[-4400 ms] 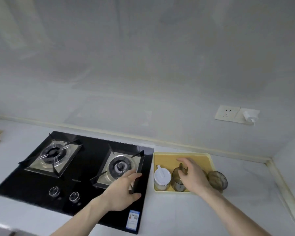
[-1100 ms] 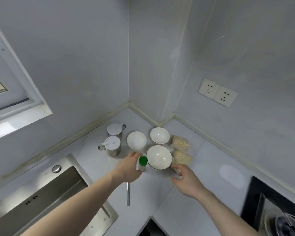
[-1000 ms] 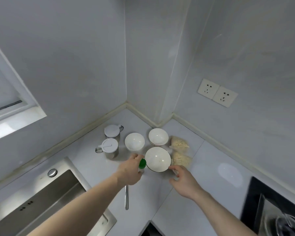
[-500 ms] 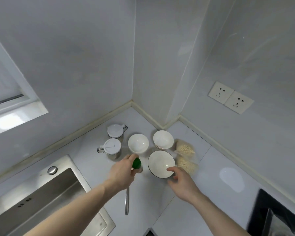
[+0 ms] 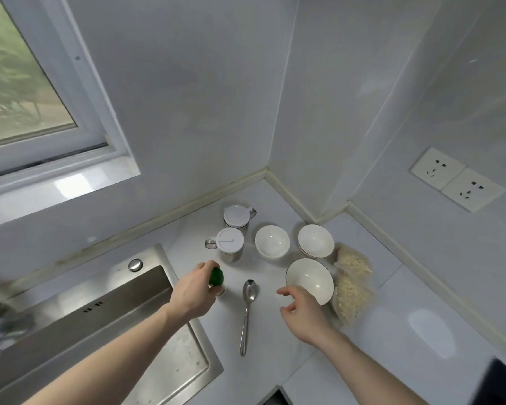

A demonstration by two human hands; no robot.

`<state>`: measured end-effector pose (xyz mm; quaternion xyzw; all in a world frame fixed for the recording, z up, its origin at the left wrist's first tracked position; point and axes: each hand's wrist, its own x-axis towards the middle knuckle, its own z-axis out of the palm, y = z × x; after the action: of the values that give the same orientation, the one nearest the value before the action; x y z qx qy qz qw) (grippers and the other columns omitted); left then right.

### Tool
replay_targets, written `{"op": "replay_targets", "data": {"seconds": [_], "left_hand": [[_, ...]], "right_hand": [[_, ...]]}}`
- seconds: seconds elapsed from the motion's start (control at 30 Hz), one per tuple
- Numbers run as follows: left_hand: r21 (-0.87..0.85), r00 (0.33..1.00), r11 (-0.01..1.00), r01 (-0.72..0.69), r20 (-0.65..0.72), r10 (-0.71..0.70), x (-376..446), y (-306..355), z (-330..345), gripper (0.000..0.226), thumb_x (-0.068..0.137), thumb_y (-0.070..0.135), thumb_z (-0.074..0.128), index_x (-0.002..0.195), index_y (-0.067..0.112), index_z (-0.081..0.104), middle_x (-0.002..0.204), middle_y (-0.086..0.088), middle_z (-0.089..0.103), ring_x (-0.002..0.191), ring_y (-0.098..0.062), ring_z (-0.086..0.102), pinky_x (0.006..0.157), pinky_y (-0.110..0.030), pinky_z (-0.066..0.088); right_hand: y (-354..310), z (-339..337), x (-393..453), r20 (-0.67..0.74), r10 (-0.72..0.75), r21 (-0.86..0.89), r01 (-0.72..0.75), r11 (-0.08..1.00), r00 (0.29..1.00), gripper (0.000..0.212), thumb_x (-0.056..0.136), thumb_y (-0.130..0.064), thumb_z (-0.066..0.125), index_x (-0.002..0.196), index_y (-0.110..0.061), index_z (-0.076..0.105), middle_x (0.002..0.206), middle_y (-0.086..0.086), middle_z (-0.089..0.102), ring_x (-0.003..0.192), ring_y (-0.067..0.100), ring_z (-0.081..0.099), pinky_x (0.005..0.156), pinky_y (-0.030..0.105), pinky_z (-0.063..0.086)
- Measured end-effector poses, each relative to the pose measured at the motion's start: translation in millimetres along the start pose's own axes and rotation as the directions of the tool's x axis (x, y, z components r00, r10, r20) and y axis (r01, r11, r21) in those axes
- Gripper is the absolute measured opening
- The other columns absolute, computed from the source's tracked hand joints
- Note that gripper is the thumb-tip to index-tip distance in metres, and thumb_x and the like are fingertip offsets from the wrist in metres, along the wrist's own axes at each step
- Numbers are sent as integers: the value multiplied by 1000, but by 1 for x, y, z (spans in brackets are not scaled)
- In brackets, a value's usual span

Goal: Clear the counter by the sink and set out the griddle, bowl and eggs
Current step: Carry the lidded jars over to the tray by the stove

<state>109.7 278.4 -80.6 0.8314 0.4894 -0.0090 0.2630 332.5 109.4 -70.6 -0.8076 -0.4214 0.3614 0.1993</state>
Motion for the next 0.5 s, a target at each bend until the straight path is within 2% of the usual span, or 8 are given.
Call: {"op": "replay_targets", "data": {"seconds": [0.1, 0.3, 0.4, 0.5], "left_hand": [[8, 1000, 1000, 4, 12, -4, 2, -3, 5, 42, 92, 29, 65, 130, 27, 48, 123, 2, 60, 101, -27, 62, 76, -35, 47], [52, 999, 999, -7, 34, 5, 7, -5, 13, 40, 93, 33, 65, 129, 26, 47, 122, 2, 61, 99, -26, 62, 74, -35, 49], [69, 999, 997, -14, 41, 11, 9, -4, 14, 41, 94, 32, 64, 131, 25, 47, 123, 2, 60, 102, -27, 63, 74, -34, 48], [76, 999, 997, -22, 46, 19, 9, -4, 16, 42, 93, 30, 63, 131, 25, 47, 123, 1, 60, 102, -28, 63, 76, -36, 50]], "right_hand": [[2, 10, -2, 28, 1, 2, -1, 1000, 1000, 39, 94, -14, 55, 130, -27, 59, 129, -13, 52, 88, 8, 64, 68, 9, 45], [19, 19, -9, 50, 31, -12, -31, 999, 998, 39, 91, -19, 55, 127, -34, 59, 123, -21, 56, 78, 3, 61, 79, 17, 50], [23, 23, -8, 53, 37, -22, -36, 999, 998, 39, 89, -21, 56, 125, -36, 60, 119, -21, 58, 82, 4, 62, 85, 20, 51], [22, 27, -7, 56, 37, -29, -36, 999, 998, 39, 89, -20, 56, 125, -35, 60, 118, -20, 59, 82, 2, 59, 84, 18, 48]]}}
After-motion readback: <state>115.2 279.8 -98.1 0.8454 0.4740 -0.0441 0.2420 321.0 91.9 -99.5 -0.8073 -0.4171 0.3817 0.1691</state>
